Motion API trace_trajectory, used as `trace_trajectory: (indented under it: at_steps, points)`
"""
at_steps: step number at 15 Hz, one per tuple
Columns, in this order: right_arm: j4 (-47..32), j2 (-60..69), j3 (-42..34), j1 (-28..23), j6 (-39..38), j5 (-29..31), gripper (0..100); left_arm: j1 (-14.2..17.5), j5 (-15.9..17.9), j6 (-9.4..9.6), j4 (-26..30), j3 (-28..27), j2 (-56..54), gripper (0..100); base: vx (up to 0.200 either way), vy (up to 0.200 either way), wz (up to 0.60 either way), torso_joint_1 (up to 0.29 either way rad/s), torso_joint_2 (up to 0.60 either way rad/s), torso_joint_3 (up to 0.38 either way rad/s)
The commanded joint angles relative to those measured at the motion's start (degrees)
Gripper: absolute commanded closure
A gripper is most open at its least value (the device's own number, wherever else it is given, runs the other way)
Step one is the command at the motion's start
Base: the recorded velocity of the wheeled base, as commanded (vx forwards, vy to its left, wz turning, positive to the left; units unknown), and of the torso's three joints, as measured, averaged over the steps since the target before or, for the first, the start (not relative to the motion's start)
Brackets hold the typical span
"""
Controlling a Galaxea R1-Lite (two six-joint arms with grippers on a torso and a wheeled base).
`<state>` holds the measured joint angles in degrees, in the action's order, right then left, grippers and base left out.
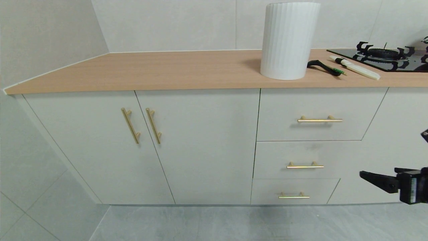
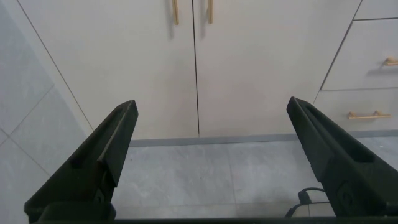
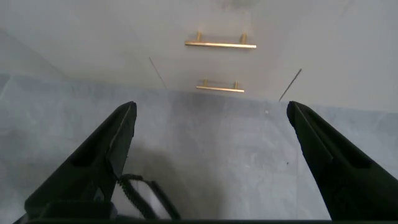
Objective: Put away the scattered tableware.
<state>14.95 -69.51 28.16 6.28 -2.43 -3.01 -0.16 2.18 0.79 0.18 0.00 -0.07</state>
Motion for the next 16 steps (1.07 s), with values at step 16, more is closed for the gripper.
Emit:
trace_trajectory:
  at_steps: [16]
  points:
    - [51.2, -62.7, 9.7, -0.9, 0.4, 9.0, 0, 0.0, 0.0, 0.00, 0.0, 0.0, 0.1, 0, 0.000, 0.000, 0.00, 0.000, 0.00, 0.000]
